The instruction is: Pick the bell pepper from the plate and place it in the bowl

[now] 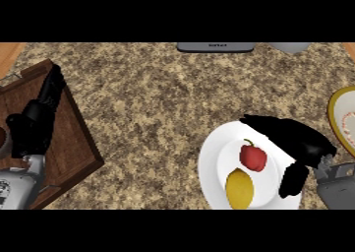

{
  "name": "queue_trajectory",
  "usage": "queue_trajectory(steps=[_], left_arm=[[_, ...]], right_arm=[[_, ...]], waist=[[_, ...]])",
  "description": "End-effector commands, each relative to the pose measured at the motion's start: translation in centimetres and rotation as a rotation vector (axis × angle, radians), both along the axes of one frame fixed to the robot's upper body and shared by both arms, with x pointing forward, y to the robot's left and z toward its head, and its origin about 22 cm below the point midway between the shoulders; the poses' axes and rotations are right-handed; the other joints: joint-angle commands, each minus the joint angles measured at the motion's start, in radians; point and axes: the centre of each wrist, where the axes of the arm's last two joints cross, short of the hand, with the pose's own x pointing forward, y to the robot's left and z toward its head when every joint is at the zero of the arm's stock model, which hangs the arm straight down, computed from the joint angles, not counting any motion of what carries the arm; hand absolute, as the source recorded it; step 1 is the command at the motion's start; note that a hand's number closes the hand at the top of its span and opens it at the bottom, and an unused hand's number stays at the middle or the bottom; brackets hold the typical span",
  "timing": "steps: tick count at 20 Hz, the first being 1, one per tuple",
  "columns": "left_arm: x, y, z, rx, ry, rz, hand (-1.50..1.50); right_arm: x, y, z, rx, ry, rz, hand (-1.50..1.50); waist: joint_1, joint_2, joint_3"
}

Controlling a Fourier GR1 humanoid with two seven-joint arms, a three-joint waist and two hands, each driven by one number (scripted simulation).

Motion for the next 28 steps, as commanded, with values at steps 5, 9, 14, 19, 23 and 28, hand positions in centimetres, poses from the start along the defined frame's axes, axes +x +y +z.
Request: queue_trajectory(steps=[5, 9, 14, 19, 23, 28], left_arm=[[-0.1, 0.3, -0.1, -0.006, 0.003, 0.005, 0.00], [0.4, -0.3, -0.1, 0.007, 0.001, -0.020, 0.00], [1.0, 0.0, 0.9, 0.009, -0.017, -0.015, 0.00], [1.6, 0.2, -0.4, -0.013, -0.023, -0.016, 0.00], [-1.9, 0.5, -0.9, -0.008, 0.016, -0.015, 0.00], [-1.0, 0.4, -0.4, -0.007, -0.007, -0.010, 0.00]], right_arm=[[2.1, 1.8, -3.6, -0.029, 0.019, 0.002, -1.50], [2.7, 1.7, -3.8, -0.007, 0.026, 0.002, -1.50], [1.9, 0.7, -6.4, 0.003, 0.025, 0.000, -1.50], [1.2, 3.2, -7.5, -0.048, -0.046, 0.130, 1.50], [2.6, 1.4, -8.5, -0.029, -0.053, 0.119, 1.50], [0.9, 2.8, -9.3, 0.023, -0.081, 0.118, 1.50]], waist=[[0.001, 0.001, 0.000], [-0.002, 0.000, 0.000], [-0.004, 0.000, 0.000], [-0.005, 0.002, 0.000], [0.002, 0.000, 0.000], [-0.002, -0.001, 0.000]])
